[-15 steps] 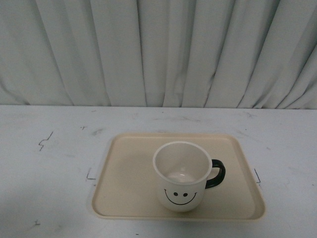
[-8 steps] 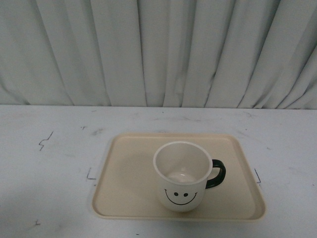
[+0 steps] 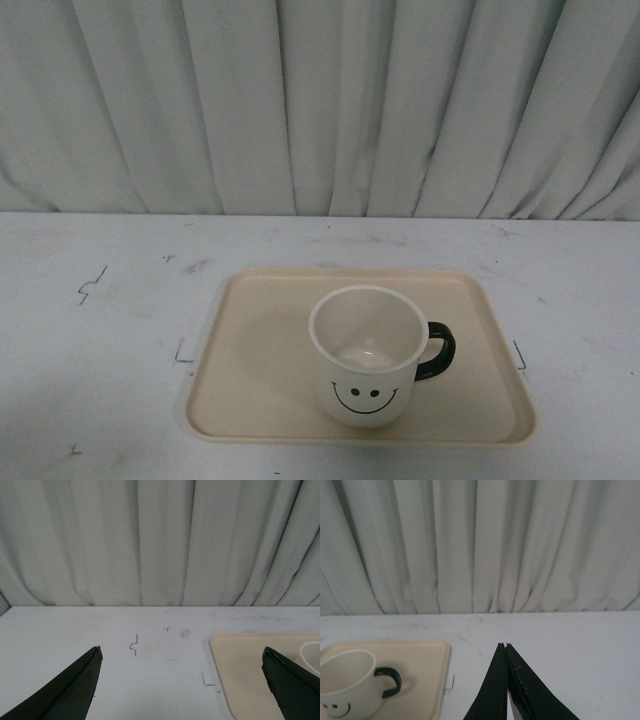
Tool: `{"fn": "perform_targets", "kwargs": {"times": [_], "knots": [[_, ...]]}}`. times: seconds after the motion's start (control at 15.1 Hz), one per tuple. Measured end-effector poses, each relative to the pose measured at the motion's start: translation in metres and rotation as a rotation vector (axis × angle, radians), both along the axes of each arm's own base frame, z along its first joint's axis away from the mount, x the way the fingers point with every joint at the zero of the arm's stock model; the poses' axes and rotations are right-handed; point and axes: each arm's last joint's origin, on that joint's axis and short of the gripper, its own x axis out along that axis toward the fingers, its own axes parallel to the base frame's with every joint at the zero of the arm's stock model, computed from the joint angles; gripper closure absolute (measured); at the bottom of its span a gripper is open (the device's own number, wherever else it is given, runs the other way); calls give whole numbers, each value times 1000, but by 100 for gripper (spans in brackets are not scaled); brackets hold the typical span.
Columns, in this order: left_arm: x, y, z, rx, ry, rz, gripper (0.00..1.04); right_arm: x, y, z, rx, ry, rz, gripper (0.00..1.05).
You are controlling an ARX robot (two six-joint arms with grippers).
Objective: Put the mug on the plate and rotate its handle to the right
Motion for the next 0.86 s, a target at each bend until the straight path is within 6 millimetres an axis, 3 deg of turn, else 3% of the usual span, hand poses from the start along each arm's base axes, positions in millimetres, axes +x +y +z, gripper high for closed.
{"fn": "perform_targets", "kwargs": {"times": [0.13, 0.53, 0.66, 0.86], "knots": [[0, 0, 0, 0, 0, 0, 7, 0, 0, -2, 0, 21, -1, 101], [0, 0, 0, 0, -1, 0, 7, 0, 0, -2, 0, 20, 0, 25], [0, 0, 0, 0, -1, 0, 7, 0, 0, -2, 1, 21, 0, 4], [0, 0, 0, 0, -1, 0, 7, 0, 0, -2, 0, 21, 0, 6]]}}
